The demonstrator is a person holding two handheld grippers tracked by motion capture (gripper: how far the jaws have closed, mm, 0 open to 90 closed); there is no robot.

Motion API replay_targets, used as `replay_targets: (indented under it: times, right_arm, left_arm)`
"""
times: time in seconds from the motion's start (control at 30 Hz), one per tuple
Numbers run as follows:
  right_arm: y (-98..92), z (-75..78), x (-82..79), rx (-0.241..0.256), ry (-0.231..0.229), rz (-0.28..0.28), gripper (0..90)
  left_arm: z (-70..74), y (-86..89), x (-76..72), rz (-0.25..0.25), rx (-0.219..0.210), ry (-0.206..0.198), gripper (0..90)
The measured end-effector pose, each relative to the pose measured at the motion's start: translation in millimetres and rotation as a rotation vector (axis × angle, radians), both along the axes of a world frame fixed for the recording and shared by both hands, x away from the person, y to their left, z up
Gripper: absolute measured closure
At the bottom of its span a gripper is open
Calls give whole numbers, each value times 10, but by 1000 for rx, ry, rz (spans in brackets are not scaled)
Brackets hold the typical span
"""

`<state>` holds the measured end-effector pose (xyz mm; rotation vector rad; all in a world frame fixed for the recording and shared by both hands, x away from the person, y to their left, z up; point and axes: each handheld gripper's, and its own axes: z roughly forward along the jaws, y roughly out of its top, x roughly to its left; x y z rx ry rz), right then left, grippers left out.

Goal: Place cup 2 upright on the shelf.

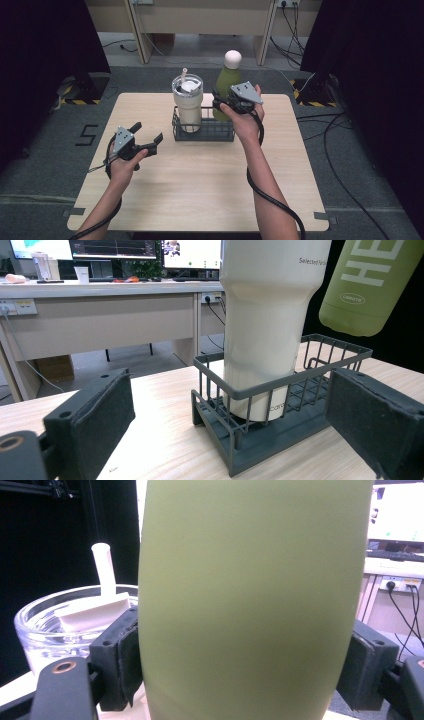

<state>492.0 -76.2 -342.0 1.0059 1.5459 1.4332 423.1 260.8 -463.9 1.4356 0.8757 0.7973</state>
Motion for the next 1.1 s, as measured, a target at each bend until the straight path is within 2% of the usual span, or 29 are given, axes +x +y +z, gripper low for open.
replay_targets:
  times: [1.1]
  right_arm:
    - [79,9,306,-18,37,-29,212]
  left_arm:
    - [0,13,1,-1,-7,0,53]
